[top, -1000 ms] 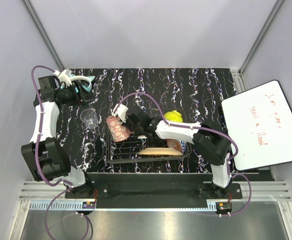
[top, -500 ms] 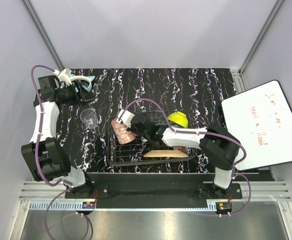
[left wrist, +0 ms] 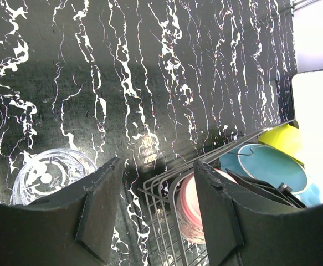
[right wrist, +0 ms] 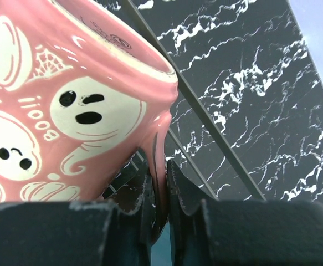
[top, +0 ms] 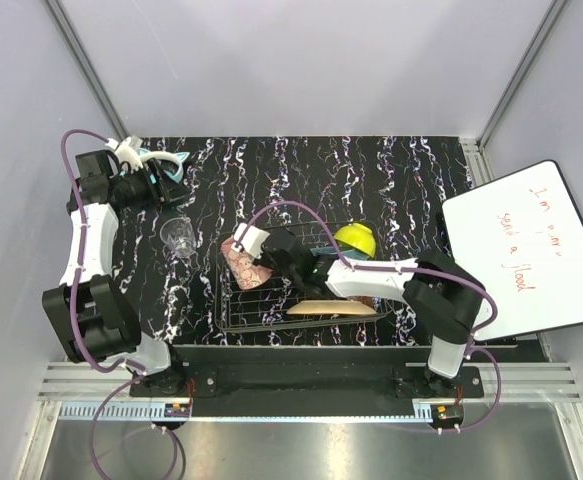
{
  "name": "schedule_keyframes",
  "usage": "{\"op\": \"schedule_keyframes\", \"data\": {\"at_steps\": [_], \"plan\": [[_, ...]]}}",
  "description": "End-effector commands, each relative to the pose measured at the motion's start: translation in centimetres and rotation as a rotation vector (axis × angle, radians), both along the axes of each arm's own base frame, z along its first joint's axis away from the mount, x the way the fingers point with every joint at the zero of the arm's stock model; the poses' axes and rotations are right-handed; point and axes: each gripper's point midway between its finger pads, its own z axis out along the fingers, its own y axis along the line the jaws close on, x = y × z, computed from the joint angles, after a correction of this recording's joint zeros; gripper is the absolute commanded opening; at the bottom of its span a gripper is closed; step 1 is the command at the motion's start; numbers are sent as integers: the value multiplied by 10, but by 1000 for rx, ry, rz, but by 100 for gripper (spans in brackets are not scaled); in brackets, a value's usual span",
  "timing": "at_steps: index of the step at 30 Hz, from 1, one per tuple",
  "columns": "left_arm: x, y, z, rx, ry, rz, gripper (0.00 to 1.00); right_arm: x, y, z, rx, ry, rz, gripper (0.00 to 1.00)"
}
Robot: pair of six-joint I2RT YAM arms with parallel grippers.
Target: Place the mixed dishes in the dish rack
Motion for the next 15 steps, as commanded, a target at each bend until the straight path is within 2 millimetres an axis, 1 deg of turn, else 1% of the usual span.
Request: {"op": "schedule_keyframes", "data": {"at_steps": [1,3,7,8,10,11,12,13,14,15], "plan": [[8,1,6,6,-50,-13,57,4,9,86,224,-162,-22,0],[7,0,6,6,-48,-16,57,3,10,92,250,-176,-20,0],[7,1,5,7,-48,-14,57,0,16,94,272,-204,-3,0],[7,1,5,7,-49,-14,57,2,16,89,269,-212,-10,0],[7,2,4,10,-48,-13,57,6,18,90,296,-244,-18,0],[7,2,4,10,-48,-14,57,7,21,80,281,-242,-18,0],[7,1,4,10,-48,-17,57,10,24,83,298,-260,-20,0],[7,1,5,11,-51,-17,57,13,25,76,291,-265,-27,0],[7,1,3,11,-49,-17,57,15,26,76,294,-278,-36,0],[7,2,5,13,-53,-16,57,18,28,81,319,-300,-45,0]]}}
